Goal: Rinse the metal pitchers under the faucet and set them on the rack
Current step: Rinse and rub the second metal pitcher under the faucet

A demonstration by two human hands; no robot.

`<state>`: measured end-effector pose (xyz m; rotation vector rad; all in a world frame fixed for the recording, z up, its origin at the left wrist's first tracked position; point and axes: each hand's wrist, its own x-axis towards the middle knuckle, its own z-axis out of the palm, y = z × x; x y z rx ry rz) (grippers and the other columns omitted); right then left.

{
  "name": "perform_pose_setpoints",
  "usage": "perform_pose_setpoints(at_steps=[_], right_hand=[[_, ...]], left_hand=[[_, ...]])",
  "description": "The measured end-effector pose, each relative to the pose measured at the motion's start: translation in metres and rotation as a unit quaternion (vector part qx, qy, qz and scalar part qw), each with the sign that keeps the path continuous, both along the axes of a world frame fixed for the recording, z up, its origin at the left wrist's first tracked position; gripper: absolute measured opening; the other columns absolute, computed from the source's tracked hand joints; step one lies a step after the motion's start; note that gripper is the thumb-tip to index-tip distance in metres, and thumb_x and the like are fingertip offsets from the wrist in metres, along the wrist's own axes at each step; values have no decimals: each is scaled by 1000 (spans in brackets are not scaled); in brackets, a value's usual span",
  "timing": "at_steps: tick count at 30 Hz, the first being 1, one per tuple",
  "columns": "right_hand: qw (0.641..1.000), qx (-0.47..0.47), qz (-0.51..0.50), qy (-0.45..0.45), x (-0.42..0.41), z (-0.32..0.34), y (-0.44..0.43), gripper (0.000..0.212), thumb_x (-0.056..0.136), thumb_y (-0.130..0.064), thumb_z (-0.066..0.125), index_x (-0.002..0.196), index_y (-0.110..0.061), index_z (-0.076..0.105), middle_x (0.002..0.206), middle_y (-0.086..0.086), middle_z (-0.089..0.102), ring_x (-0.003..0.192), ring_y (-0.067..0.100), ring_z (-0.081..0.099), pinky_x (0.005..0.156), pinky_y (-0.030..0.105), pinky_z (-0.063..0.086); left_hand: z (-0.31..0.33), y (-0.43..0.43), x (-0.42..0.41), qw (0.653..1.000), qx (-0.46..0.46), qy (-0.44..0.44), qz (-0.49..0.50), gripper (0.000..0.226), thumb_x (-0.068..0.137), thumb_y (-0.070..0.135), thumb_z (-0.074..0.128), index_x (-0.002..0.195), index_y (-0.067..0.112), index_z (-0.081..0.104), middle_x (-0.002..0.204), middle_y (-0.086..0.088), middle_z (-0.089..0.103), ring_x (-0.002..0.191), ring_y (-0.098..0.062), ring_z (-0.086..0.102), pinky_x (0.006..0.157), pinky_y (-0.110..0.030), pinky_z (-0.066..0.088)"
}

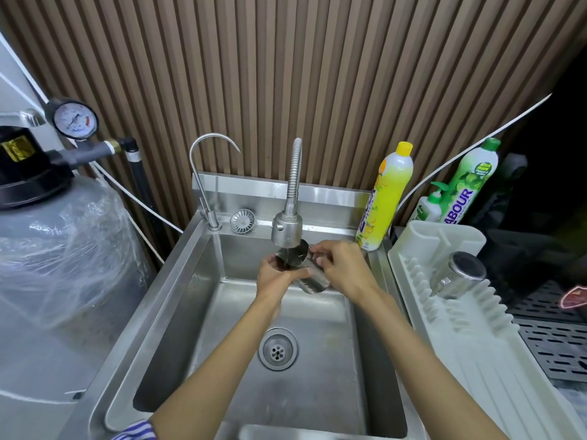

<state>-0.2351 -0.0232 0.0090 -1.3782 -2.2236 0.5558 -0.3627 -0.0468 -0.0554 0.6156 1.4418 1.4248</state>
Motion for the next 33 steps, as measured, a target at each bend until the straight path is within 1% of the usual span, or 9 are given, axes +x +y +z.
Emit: perform_pose_setpoints(at_steps=[2,4,9,13,16,19,24,29,33], right_hand=[[1000,12,17,6,-2,-5,-1,37,84,5,48,114,-8,64,112,9,68,102,21,62,90,26,48],[999,18,17,30,-5,-10,-3,37,84,6,47,115,-8,63,115,9,65,105,20,60,90,21,44],[995,-21,-4,99,-14,-29,-6,47,83,8,50,126,-10,54,115,9,64,102,19,58,84,13,40],[990,-78,-17,118,-19,-42,-7,35,83,4,54,114,-10,65,104,13,70,90,23,63,74,8,39],[975,-144,-29,169,-16,-48,-7,31,82,3,57,108,-10,68,94,18,71,93,26,66,83,20,49],[947,-211,-39,239,-11,-52,-9,30,79,2,65,108,-4,68,96,17,71,81,20,67,70,10,50],[933,-241,-62,258,-3,-51,-6,25,80,3,66,104,8,65,87,20,69,50,4,65,62,15,56],[973,-168,-39,151,6,-33,0,19,83,-8,66,98,1,70,80,19,73,62,16,68,77,31,58],[995,-83,-13,55,7,-17,1,14,84,-12,63,91,-8,73,82,10,74,76,20,70,81,38,56]], left_hand=[[0,1,-1,999,19,29,28,73,53,-3,84,108,15,41,95,5,60,84,-2,57,68,-14,42],[-3,0,-3,996,37,62,54,74,52,-1,85,107,19,39,94,10,58,85,1,56,71,-15,42],[2,-6,-7,972,80,202,91,78,47,3,87,106,22,40,103,4,54,93,-14,57,79,-19,41],[3,-13,-9,932,107,338,79,77,46,14,89,109,18,45,104,6,44,96,-14,53,76,-12,36],[4,-20,-12,901,86,420,65,85,44,30,90,116,15,48,106,7,43,98,-14,51,80,-21,40],[5,-22,-15,875,57,478,48,86,45,39,89,117,13,50,111,-1,47,107,-20,50,90,-34,45],[2,-23,-18,900,0,433,39,81,45,55,84,107,12,52,101,3,47,101,-19,53,87,-36,48],[-3,-19,-12,956,-50,289,22,73,43,59,84,93,17,53,95,1,64,87,-15,64,77,-32,54],[1,-13,-9,994,-49,98,-24,63,43,26,92,96,10,62,92,-4,69,86,-17,65,85,-30,50]])
